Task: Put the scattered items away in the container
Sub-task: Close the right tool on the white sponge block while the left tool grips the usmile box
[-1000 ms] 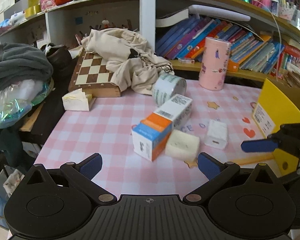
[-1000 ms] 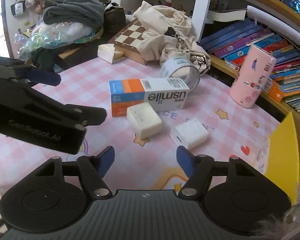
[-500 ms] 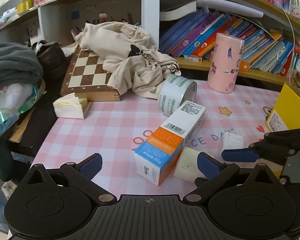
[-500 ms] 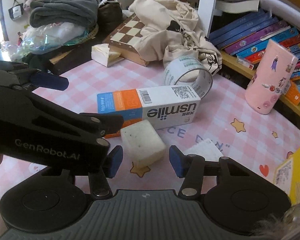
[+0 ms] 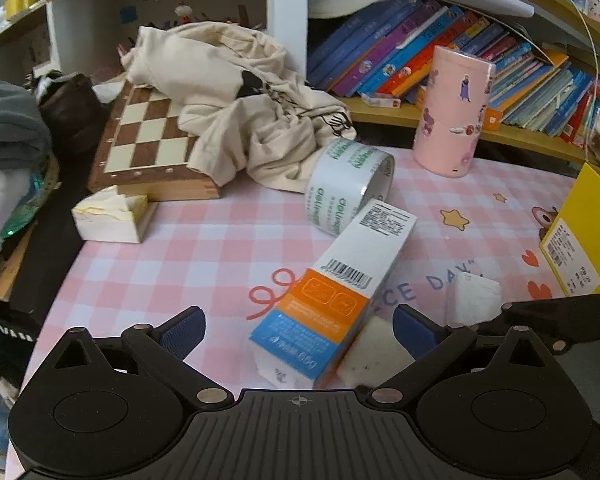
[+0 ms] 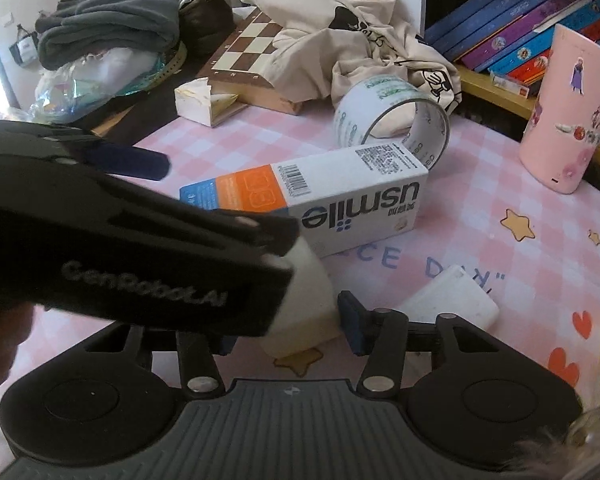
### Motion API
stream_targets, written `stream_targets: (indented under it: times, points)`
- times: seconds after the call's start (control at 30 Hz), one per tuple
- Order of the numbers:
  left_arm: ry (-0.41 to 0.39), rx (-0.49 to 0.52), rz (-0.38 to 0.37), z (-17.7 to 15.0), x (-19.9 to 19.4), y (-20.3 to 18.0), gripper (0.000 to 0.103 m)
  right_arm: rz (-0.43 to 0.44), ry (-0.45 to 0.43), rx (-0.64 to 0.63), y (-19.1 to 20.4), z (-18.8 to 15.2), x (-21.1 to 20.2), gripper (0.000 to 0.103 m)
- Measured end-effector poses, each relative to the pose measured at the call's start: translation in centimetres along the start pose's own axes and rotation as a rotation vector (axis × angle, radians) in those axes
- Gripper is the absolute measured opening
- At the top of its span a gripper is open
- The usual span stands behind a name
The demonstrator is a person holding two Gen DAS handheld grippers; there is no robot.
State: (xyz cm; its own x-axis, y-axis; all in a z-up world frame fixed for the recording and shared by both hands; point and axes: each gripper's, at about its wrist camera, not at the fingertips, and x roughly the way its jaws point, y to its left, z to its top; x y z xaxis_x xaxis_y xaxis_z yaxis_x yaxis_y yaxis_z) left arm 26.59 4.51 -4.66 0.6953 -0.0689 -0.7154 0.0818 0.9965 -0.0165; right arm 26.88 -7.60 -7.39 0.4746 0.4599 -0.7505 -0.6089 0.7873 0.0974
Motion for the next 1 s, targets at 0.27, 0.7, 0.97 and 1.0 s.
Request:
stream_targets:
  times: [0.27, 0.7, 0.97, 1.0]
  points:
    - [0.023, 0.018, -0.033, 0.4, 1.3, -0.4, 0.098, 0.000, 0.029, -0.003, -0.8, -0.5, -1.9, 0.039]
    - [0.071, 0.103, -0.056, 0.7, 4.3, -1.2, 0.069, -0.027, 0.063, -0.007, -1.3, -2.2, -3.4, 0.038]
    - [0.071, 0.171, -0.079, 0.7, 5.0, -1.5, 0.065, -0.035, 0.065, -0.019, -1.1, -2.1, -3.3, 0.041]
    - [0.071, 0.167, -0.078, 0.7, 5.1, -1.4, 0.067, -0.036, 0.066, -0.023, -1.1, -2.1, -3.2, 0.041]
